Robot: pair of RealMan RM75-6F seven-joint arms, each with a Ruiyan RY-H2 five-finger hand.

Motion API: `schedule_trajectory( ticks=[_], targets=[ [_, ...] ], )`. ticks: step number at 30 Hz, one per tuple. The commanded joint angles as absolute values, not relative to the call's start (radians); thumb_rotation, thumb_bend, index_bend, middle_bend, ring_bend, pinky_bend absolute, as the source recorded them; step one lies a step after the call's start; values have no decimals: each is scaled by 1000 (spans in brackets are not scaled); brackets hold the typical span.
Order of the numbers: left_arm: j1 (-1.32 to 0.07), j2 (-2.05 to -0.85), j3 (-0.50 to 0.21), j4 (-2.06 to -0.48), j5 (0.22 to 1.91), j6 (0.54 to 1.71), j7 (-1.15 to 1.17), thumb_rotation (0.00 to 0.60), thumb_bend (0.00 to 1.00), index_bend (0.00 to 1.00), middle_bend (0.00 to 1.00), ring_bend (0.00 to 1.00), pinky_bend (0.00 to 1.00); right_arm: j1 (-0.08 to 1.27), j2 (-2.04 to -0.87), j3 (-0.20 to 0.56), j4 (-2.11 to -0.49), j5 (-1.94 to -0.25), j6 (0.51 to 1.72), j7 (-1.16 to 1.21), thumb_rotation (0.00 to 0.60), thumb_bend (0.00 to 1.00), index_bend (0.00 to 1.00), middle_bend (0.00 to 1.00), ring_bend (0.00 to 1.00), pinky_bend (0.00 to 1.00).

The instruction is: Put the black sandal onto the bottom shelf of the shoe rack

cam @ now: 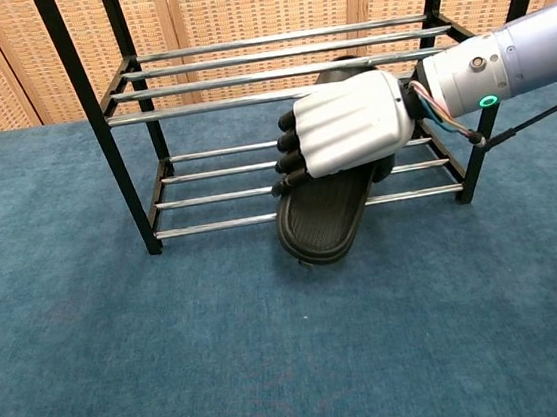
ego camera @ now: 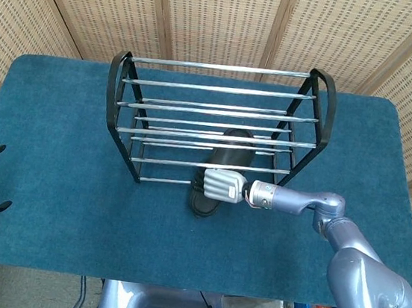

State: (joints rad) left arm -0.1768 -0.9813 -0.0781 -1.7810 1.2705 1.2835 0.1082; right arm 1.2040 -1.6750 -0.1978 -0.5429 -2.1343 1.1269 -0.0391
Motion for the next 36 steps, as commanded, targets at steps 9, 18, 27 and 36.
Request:
schedule_trajectory(
  ticks=[9,18,27,36],
  targets=[
    [-178,-980,-74,-1784,1274,1286,106,600,182,0,0,0,0,1196,-1742,-207,-484,-2096,1149,-102,600,841,497,347,334,448],
    [-178,-978,-72,-1782,1278,1287,97,600,182,0,0,0,0,1197,-1762,-209,-472,-2050,1082,-123,600,823,379,212,197,374],
    [-182,-977,-72,-1780,1276,1282,94,600,182,0,0,0,0,1179,-1747,-191,-522,-2005,1057,-234,600,371,0,0,0,4],
    [-178,-977,-67,-1786,1287,1292,98,600,182,0,0,0,0,1150,-1719,-187,-620,-1990,1094,-318,600,301,0,0,0,0]
  ],
)
